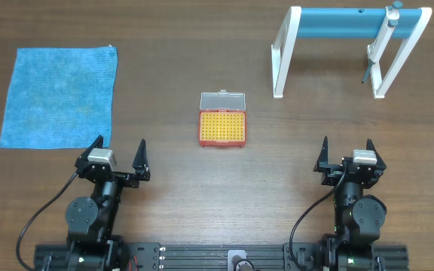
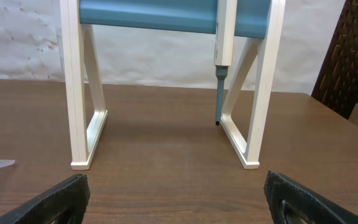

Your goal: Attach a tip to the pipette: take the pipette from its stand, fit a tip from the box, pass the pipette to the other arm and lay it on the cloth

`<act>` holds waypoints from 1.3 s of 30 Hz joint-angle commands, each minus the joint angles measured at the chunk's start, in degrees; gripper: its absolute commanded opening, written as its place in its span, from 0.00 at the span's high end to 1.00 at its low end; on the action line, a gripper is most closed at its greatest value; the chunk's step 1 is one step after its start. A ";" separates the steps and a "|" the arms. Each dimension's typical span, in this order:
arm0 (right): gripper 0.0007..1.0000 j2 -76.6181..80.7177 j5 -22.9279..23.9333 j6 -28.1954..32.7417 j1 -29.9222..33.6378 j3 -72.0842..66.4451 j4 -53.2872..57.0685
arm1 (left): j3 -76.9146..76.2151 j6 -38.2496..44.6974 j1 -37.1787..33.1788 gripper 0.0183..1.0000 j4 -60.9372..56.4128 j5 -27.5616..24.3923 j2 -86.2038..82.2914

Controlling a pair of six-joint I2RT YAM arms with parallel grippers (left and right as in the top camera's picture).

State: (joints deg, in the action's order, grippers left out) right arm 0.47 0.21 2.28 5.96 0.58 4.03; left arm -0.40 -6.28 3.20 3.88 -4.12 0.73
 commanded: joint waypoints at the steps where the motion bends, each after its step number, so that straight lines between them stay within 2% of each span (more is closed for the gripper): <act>1: 0.07 -0.17 -0.90 0.59 0.35 -0.35 0.15 | 0.09 0.11 0.20 0.00 0.39 -0.98 -0.55; 34: 0.07 -0.07 -0.92 0.33 0.35 -0.35 -1.38 | 0.09 0.11 0.20 0.00 0.37 -0.98 -0.55; 36: 0.07 1.70 -0.85 -0.94 0.35 1.01 -1.66 | 0.09 0.11 0.20 0.00 0.39 -0.98 -0.55; 39: 0.07 14.12 0.83 -0.94 2.14 10.40 -4.76 | 0.09 0.11 0.20 0.00 0.37 -0.98 -0.55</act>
State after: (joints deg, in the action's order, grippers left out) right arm 8.64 0.30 2.07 6.76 3.95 0.14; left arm -0.40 -6.28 3.20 3.92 -4.12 0.69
